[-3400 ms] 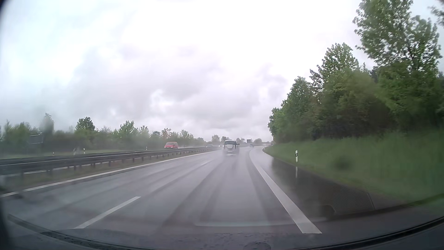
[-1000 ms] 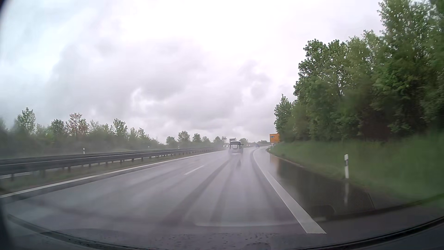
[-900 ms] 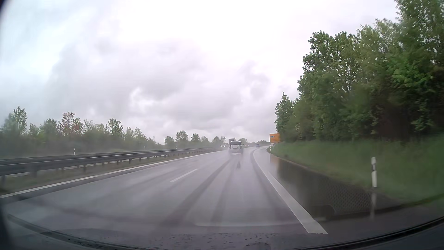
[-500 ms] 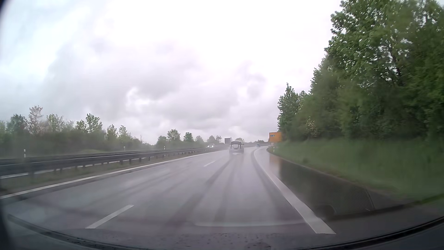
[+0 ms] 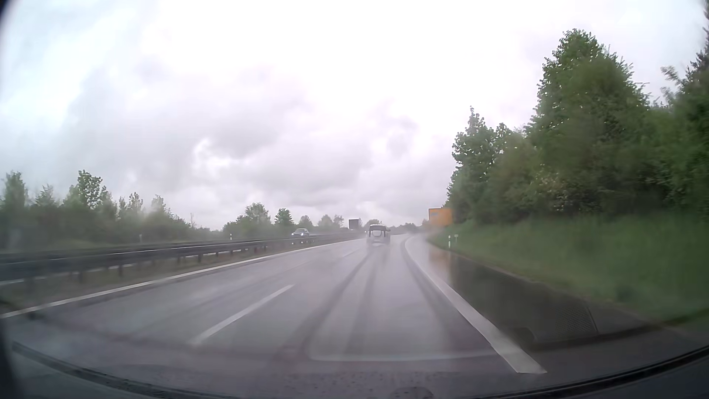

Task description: Follow the waypoints while adhering to traffic rules and regulations

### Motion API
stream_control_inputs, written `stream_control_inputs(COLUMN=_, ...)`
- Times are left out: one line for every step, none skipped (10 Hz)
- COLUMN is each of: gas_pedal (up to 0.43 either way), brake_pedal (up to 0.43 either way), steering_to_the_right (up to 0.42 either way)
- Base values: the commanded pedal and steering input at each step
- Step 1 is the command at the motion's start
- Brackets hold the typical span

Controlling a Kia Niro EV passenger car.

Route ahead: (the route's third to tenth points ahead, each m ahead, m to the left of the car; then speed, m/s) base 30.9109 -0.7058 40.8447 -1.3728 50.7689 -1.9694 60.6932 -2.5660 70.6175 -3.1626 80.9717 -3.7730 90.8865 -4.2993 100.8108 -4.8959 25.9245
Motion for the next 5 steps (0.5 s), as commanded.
stream_control_inputs(gas_pedal=0.331, brake_pedal=0.0, steering_to_the_right=0.011)
stream_control_inputs(gas_pedal=0.331, brake_pedal=0.0, steering_to_the_right=0.011)
stream_control_inputs(gas_pedal=0.319, brake_pedal=0.0, steering_to_the_right=0.011)
stream_control_inputs(gas_pedal=0.319, brake_pedal=0.0, steering_to_the_right=0.01)
stream_control_inputs(gas_pedal=0.319, brake_pedal=0.0, steering_to_the_right=0.01)
